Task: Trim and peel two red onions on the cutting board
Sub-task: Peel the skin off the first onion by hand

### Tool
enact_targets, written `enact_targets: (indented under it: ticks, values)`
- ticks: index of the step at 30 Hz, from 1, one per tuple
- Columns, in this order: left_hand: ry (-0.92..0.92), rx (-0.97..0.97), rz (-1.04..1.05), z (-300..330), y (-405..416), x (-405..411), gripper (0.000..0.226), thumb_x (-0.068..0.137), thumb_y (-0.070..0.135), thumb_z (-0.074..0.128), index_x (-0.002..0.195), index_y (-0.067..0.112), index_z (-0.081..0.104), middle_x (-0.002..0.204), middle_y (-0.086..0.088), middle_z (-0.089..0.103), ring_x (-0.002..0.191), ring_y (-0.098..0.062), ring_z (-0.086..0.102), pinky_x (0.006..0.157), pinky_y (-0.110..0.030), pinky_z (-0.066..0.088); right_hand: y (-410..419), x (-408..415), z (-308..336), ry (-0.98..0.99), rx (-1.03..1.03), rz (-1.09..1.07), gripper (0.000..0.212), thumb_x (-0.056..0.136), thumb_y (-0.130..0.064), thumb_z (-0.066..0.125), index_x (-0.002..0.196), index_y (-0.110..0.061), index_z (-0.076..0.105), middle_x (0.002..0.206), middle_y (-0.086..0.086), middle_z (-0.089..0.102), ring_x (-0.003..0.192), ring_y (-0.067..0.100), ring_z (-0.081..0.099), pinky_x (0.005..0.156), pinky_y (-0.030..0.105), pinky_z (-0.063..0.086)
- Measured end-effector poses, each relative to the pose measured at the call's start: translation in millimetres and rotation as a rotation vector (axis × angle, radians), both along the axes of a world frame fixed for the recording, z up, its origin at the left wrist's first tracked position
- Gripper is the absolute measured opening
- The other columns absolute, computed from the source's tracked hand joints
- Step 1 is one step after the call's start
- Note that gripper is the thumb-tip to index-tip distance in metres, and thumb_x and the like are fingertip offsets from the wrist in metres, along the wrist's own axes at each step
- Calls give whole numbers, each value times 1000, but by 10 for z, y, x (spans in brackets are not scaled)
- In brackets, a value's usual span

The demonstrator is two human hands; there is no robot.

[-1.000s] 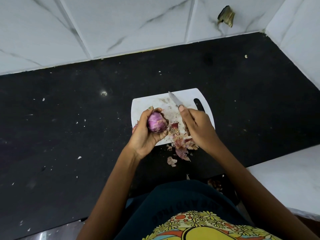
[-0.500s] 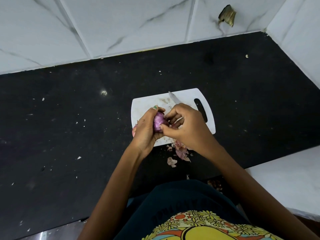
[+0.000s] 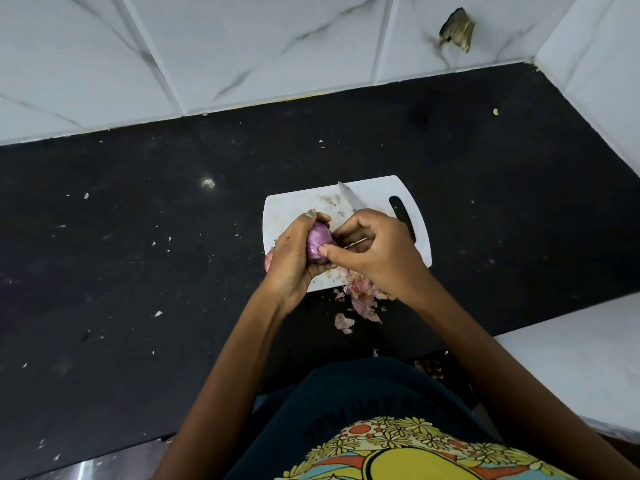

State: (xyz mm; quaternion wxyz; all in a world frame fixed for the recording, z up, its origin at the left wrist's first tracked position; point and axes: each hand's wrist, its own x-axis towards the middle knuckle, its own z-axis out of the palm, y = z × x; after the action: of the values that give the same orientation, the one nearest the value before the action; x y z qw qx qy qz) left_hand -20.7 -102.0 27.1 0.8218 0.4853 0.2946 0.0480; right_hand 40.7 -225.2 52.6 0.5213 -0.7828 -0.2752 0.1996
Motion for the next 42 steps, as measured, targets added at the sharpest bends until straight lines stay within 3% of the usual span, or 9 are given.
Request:
enact_targets:
  ticks: [4, 8, 14, 17, 27, 30, 33, 37, 42]
  values:
    - [1, -7, -6, -7, 11, -1, 28, 99, 34, 43, 83, 18, 60, 88, -8, 63, 79, -19, 63, 62, -29, 54, 14, 20, 4, 9, -5, -14, 15, 71, -9, 78, 82, -8, 68, 80, 1, 70, 70, 10, 68, 67, 22, 57]
    - [-14, -30, -9, 21, 7, -18, 27, 99, 33, 43, 84, 18, 59, 81, -2, 60, 63, -10, 61, 53, -24, 51, 3, 61, -29, 74, 23, -45, 7, 76, 1, 70, 79, -5, 70, 76, 6, 70, 69, 14, 67, 69, 25, 57]
    - [10, 13, 9, -11, 16, -9, 27, 99, 32, 42, 83, 18, 59, 79, -3, 65, 69, -13, 62, 58, -26, 53, 4, 28, -18, 96, -9, -4, 19, 74, -18, 80, 87, -9, 70, 83, 2, 72, 74, 9, 70, 70, 24, 58]
    - [8, 25, 11, -19, 18, -3, 27, 99, 32, 42, 83, 18, 60, 83, -5, 64, 73, -16, 62, 61, -28, 54, 30, 8, -35, 78, 6, -33, 17, 72, -12, 80, 84, -8, 69, 81, 0, 71, 73, 8, 69, 70, 23, 57]
    - [-39, -208, 31, -7, 17, -38, 26, 98, 35, 44, 84, 19, 58, 77, 1, 64, 62, -10, 62, 50, -22, 51, -5, 52, -95, 214, 125, -58, 6, 84, -4, 67, 89, -5, 70, 86, 13, 71, 79, 20, 69, 74, 32, 58]
    - [-35, -215, 42, -30, 23, -25, 26, 97, 38, 43, 86, 20, 58, 91, -7, 64, 77, -14, 63, 58, -24, 53, -2, 15, -103, 103, 122, -26, 19, 82, -17, 72, 97, -6, 70, 96, 7, 67, 86, 18, 67, 74, 35, 59]
    - [-35, -238, 61, -22, 1, -14, 26, 99, 37, 40, 87, 20, 56, 76, -2, 62, 70, -12, 60, 65, -26, 54, 39, -45, -132, -96, 118, 12, 25, 75, -20, 78, 98, -12, 72, 96, 1, 64, 89, 12, 64, 75, 26, 55]
    - [-50, -322, 77, -7, -37, -6, 28, 99, 39, 41, 85, 20, 56, 74, 0, 61, 68, -13, 61, 57, -23, 53, 85, -61, -189, -228, 174, -64, 13, 77, -14, 74, 87, -5, 72, 85, 0, 64, 83, 12, 62, 73, 16, 47]
    - [-73, -460, 72, -17, -74, -19, 28, 97, 41, 43, 85, 20, 57, 78, -2, 65, 66, -11, 63, 53, -22, 54, 115, -54, -239, -388, 41, -107, 18, 87, -23, 59, 88, -6, 64, 88, -6, 55, 91, 13, 50, 78, 22, 43]
